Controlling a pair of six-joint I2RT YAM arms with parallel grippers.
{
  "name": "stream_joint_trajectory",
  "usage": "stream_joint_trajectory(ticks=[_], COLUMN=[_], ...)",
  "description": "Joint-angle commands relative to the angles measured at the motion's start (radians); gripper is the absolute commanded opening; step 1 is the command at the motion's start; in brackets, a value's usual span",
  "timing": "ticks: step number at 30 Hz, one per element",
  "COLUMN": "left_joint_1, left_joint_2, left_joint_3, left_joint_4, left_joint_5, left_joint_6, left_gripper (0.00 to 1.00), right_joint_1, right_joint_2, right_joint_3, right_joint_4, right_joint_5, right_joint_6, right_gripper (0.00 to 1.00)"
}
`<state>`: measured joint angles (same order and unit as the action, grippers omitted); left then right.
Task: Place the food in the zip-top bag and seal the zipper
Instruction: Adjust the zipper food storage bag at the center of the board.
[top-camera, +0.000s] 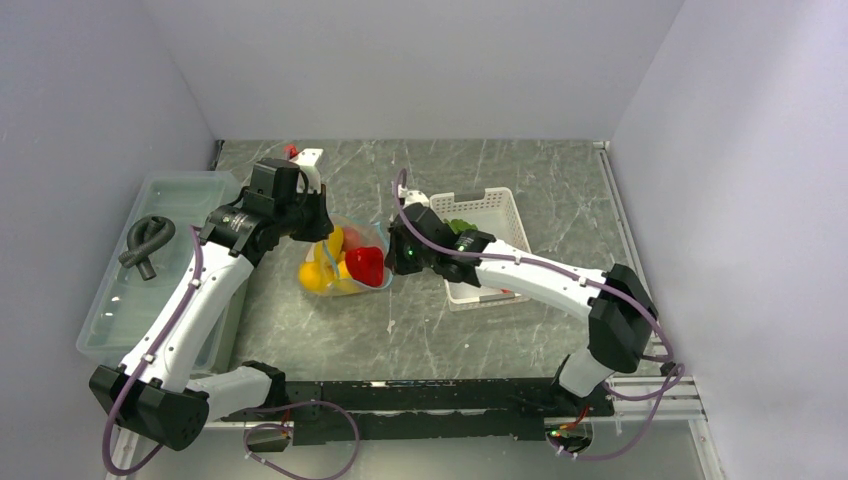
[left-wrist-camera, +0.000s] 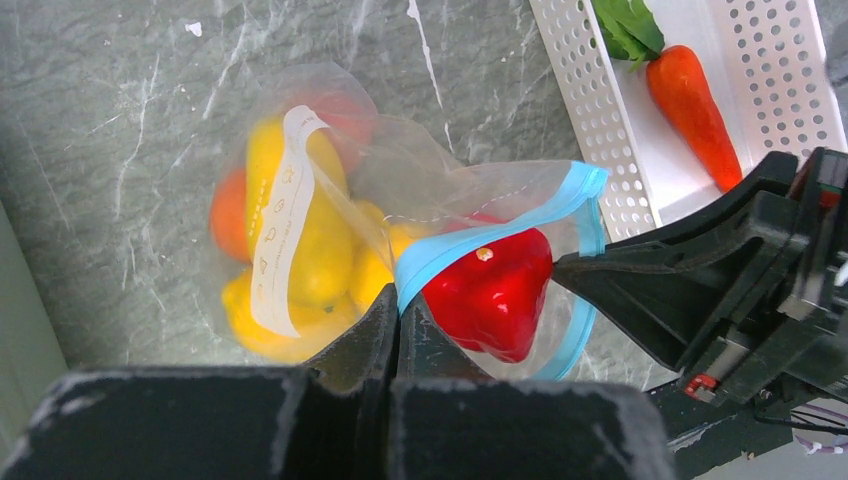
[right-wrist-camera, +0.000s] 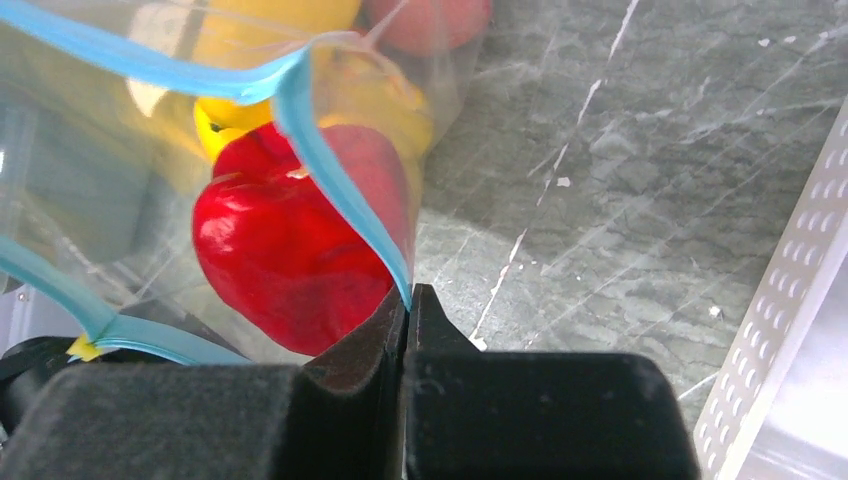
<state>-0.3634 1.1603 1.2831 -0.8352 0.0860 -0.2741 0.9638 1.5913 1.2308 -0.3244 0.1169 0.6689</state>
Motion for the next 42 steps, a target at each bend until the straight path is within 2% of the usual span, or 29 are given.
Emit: stream_joint_trajectory(ticks=[1, 13, 18, 26, 30, 33, 38, 42], left_joint_1=[0.003, 0.003, 0.003, 0.003, 0.003, 0.003, 0.003, 0.003], left_joint_2=[-0.016, -0.041, -0.060, -0.074, -0.096, -0.112, -0.065, -0.062], left_joint_3=[0.042, 0.101, 0.152, 0.190, 0.208, 0.167, -0.011, -0.026], left_joint_4=[0.001, -0.113, -0.149, -0.156, -0.150, -0.123, -0.051, -0.043], left_joint_5=[0.022, 0.063, 0.093, 0.170, 0.201, 0.153, 0.156, 0.148], left_joint_6=[0.003, -0.035, -0.043, -0.065, -0.071, -0.073, -0.098, -0.097], left_gripper=[0.00, 0.00, 0.00, 0.00, 0.00, 0.00, 0.00, 0.00], right_joint_1=[-0.004, -0.002, -0.011, -0.035, -0.036, -0.039, -0.045, -0.045], right_joint_2=[-0.055, -0.107, -0.159, -0.159, -0.208, -0.235, -0.140, -0.122], right_joint_3=[0.128, 0.295, 0.257, 0.178, 0.175, 0.137, 0.098, 0.065], right_joint_4=[-0.031, -0.198, -0.209, -0.197, -0.190, -0.154, -0.151, -0.128], right_joint_5=[-0.028, -0.076, -0.004, -0.018, -0.014, 0.012, -0.060, -0.083], right_joint_6=[-0.074, -0.199, -0.229, -0.206, -0.207, -0.207, -0.187, -0.182], right_gripper=[0.00, 0.00, 0.00, 0.00, 0.00, 0.00, 0.00, 0.00])
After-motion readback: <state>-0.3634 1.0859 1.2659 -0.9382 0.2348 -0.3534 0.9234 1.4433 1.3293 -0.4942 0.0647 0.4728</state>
